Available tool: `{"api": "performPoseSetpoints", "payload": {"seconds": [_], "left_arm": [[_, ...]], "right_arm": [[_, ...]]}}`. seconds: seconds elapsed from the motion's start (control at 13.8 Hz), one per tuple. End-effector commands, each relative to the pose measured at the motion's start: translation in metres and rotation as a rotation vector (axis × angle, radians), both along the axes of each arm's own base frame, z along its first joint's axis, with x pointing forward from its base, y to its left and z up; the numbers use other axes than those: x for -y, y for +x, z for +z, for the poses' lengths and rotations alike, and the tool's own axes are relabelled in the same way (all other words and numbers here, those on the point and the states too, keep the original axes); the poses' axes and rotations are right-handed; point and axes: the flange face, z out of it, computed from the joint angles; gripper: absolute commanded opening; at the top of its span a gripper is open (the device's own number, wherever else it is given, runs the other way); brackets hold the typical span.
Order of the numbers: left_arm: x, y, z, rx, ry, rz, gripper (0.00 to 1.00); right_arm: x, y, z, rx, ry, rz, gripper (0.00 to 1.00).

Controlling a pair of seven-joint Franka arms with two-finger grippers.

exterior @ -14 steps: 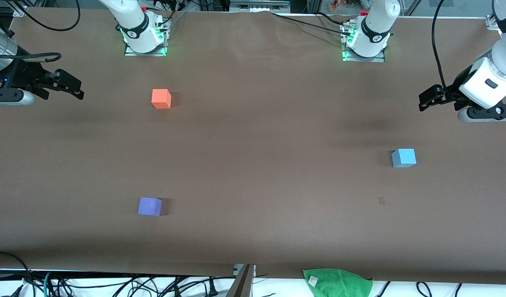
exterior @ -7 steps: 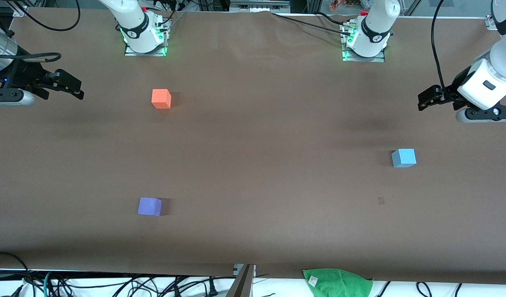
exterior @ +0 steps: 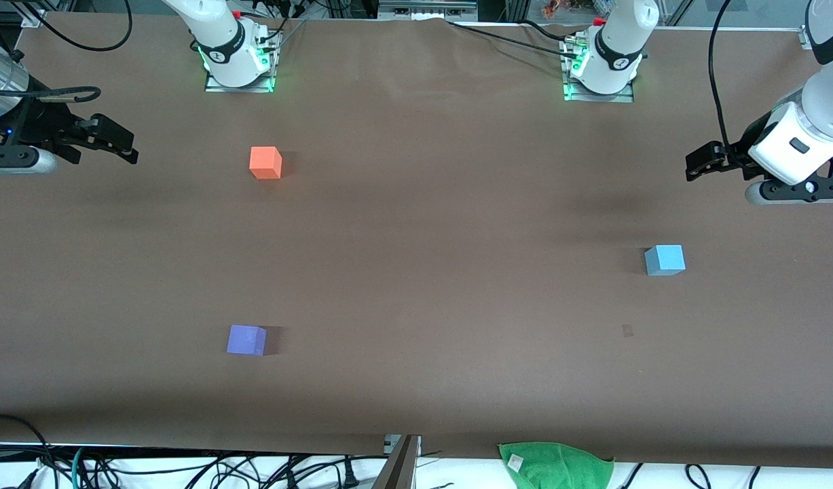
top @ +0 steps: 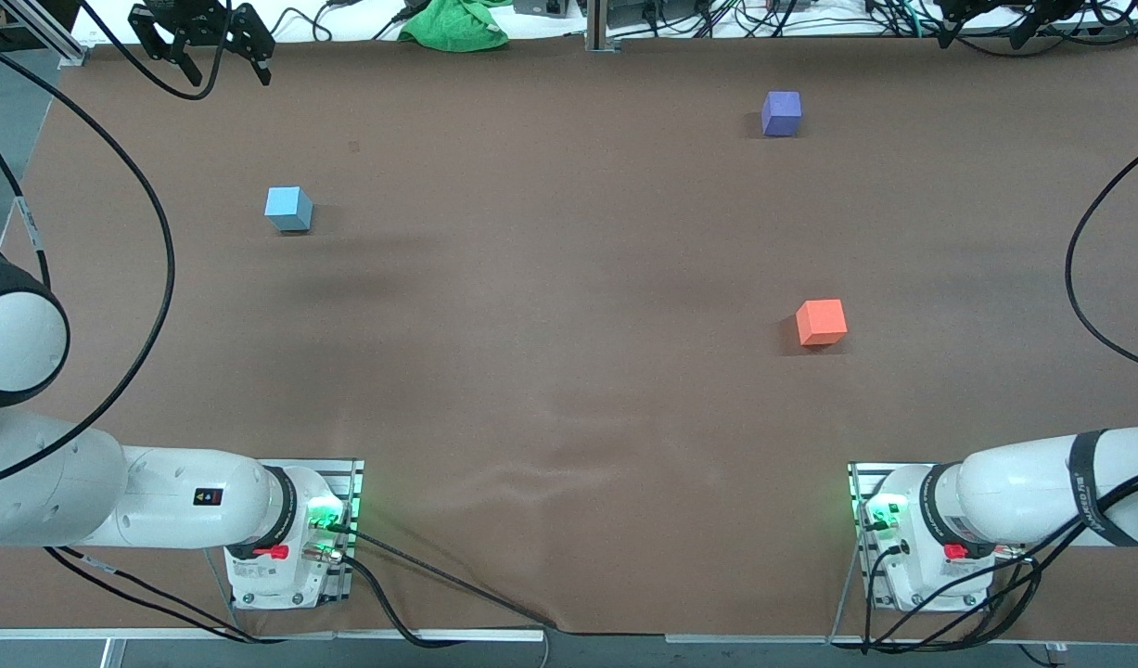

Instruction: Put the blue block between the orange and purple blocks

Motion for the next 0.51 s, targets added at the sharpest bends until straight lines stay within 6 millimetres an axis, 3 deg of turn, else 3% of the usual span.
{"api": "performPoseSetpoints", "payload": {"seconds": [0.0, 0.15, 0.29, 0.44], "left_arm": [[-0.022, 0.005, -0.001, -0.015, -0.016, 0.034, 1.00], [-0.026, 0.008, -0.009, -0.027, -0.005, 0.039, 1.00], [-0.051, 0.017, -0.039, -0.077, -0.004, 0.080, 1.00], [-0.061, 0.034, -0.073, -0.081, -0.007, 0.092, 1.00]], "right_arm": [[0.003, 0.002, 0.005, -0.001, -0.010, 0.004, 1.00], [0.003, 0.002, 0.004, -0.004, -0.010, 0.004, 1.00], [0.003, 0.002, 0.004, -0.004, -0.010, 0.004, 1.00], [0.003, 0.002, 0.004, -0.004, -0.009, 0.004, 1.00]]}}
